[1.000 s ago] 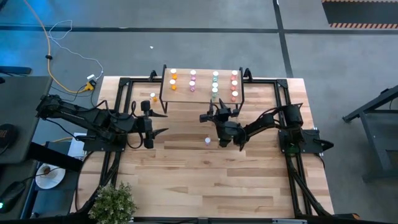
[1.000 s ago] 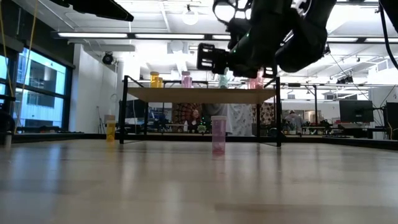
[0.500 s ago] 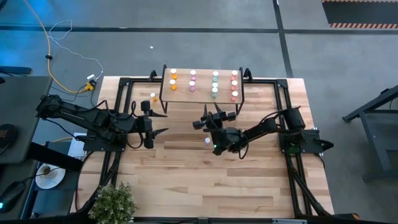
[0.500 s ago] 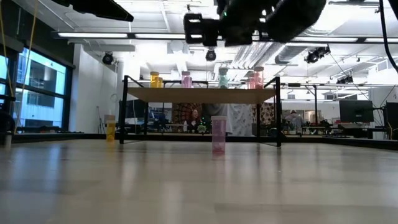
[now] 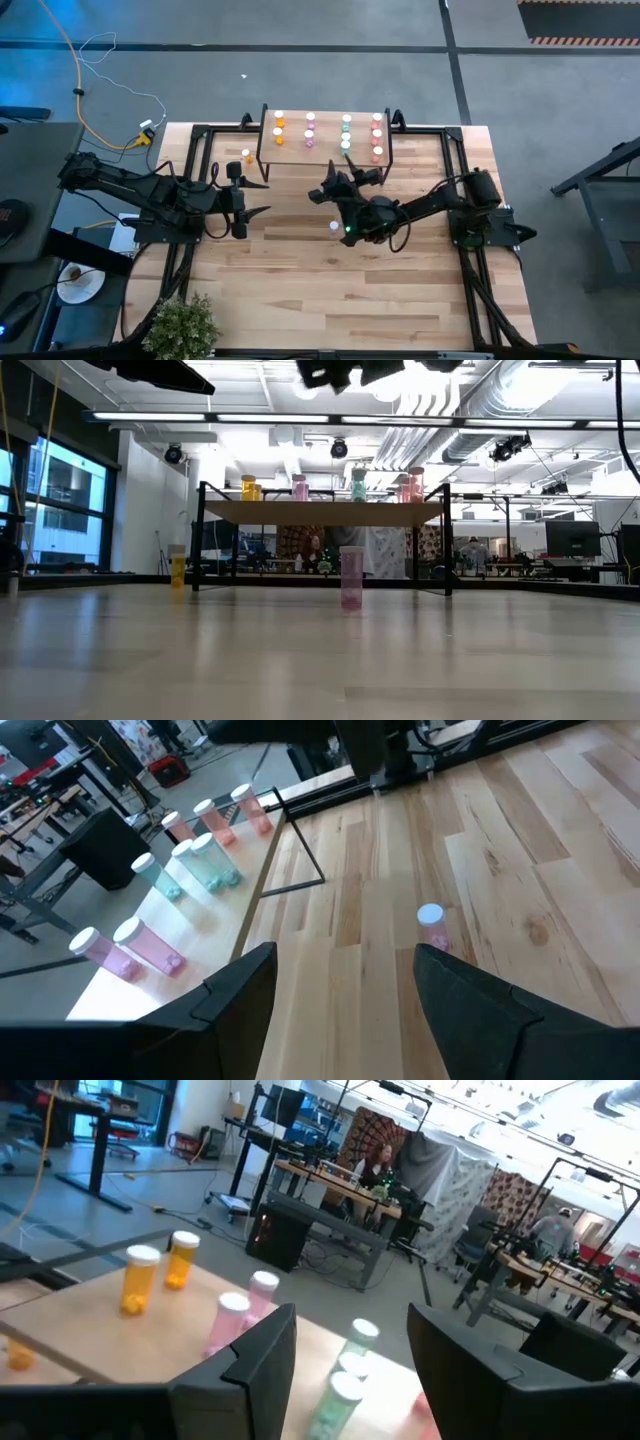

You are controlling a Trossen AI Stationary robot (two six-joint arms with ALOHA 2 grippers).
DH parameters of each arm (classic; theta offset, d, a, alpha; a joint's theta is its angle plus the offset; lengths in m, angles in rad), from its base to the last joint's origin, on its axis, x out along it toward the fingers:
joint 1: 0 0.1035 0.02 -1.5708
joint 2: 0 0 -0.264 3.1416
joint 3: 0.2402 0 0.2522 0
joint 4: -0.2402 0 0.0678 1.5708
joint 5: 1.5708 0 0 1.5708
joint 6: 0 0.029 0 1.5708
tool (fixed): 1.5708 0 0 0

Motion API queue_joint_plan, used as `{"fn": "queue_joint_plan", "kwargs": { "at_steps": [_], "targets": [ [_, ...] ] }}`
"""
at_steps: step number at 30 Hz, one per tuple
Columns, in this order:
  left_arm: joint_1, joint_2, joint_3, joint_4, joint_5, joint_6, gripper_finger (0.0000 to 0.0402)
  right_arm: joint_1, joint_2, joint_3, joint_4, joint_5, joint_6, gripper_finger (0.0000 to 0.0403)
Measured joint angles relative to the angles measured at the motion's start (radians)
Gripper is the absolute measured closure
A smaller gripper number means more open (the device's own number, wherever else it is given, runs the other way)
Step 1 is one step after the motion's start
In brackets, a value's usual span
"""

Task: Pick and place medicine bottles onto shelf by color
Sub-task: Adjust the green pill bottles on the shelf

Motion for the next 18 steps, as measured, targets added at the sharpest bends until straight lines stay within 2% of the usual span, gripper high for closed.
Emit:
{"fn": "queue_joint_plan", "kwargs": {
  "at_steps": [10,18],
  "targets": [
    [0.000,0.000,0.000,-0.001,0.000,-0.015,0.0177,-0.012,-0.143,-0.033,-0.131,-0.001,-0.002,0.0217],
    [0.000,0.000,0.000,0.000,0.002,-0.024,0.0177,-0.053,-0.277,-0.034,-0.173,0.000,0.023,0.0217]
  ]
}}
